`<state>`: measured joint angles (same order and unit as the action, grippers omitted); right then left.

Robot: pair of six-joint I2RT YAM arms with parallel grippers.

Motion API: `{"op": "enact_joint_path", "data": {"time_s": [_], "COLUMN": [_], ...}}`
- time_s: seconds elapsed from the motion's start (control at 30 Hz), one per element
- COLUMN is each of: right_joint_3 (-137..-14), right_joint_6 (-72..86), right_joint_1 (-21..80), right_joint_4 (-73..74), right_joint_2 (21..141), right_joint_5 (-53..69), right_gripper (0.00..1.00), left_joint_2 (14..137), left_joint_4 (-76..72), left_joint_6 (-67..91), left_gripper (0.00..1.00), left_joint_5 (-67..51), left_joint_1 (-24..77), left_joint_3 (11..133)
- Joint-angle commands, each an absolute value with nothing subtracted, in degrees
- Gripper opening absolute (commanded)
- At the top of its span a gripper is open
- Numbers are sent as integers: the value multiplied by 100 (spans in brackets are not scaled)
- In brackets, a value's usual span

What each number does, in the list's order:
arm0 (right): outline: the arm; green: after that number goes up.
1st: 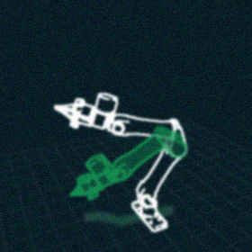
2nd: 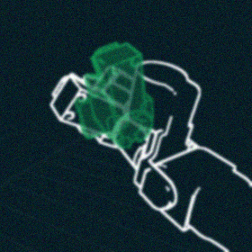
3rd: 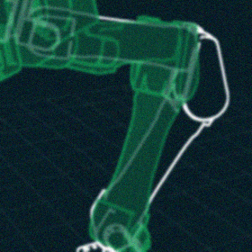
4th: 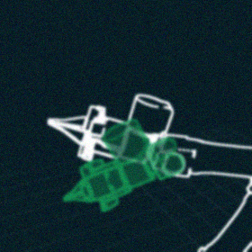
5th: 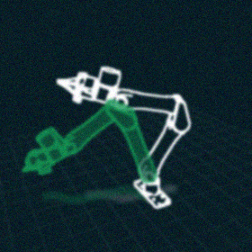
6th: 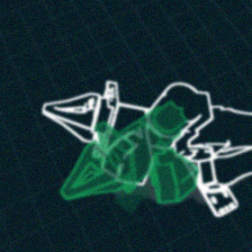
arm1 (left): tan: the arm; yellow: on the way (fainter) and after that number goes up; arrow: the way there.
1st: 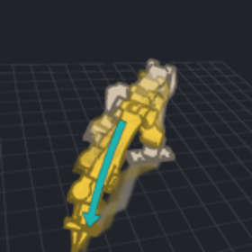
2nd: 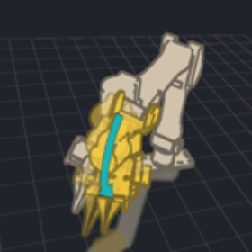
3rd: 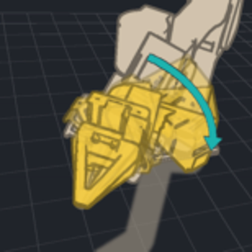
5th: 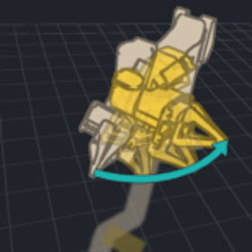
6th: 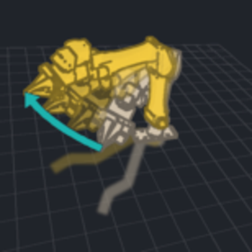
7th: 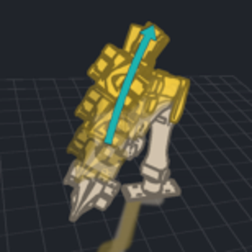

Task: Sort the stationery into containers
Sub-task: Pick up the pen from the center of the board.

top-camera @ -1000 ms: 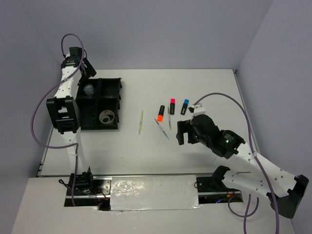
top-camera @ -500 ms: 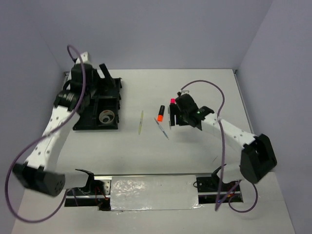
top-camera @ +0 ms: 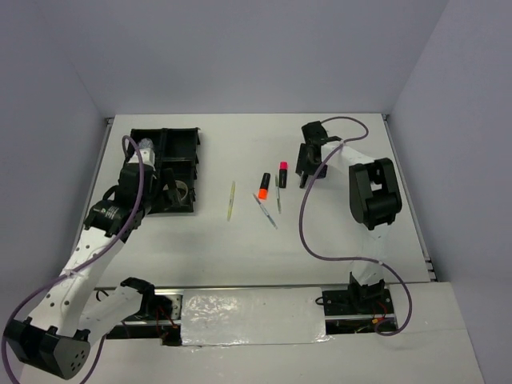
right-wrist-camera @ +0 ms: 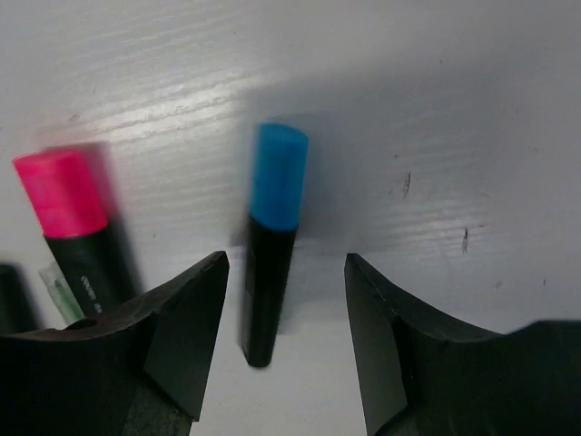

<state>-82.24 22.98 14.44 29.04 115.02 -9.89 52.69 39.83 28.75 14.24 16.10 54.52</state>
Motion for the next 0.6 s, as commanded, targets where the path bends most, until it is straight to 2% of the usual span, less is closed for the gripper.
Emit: {"op": "enact_joint_path", "data": {"time_s": [0.0, 0.07, 0.17, 0.23, 0.27, 0.3, 0.57], "right_joint_3": [-8885, -8999, -8930, -8650, -8561, -8474, -7271], "right_joint_6": [2242, 2233, 2302, 2364, 2364, 2382, 2180], "right_joint_1": [1450, 1441, 1415, 1354, 1336, 1319, 1344], "right_joint_4": [3128, 3234, 3252, 3200, 3173, 3138, 2242], "right_joint_2": [11855, 12075, 12007, 11884, 11831, 11769, 10821], "right_joint_5": [-809, -791, -844, -722, -651, -598, 165], "right_gripper": [61, 59, 50, 40, 14, 0, 0], "left_joint_2": [5247, 5282, 5300, 5274, 5273, 5300, 5703], "left_joint_4": [3868, 3797, 3806, 3762, 3727, 3657, 2603], "left_joint_6": [2637, 2602, 2584, 2628, 2645, 2672, 3313], "left_gripper": [99, 99, 99, 99, 99, 99, 99], "left_joint_5": [1758, 1609, 1600, 1452, 1328, 1205, -912], "left_joint_1": [1617, 1617, 1600, 1600, 1600, 1600, 1775], "left_joint_3": [5415, 5396, 5414, 5405, 5405, 5414, 5713]}}
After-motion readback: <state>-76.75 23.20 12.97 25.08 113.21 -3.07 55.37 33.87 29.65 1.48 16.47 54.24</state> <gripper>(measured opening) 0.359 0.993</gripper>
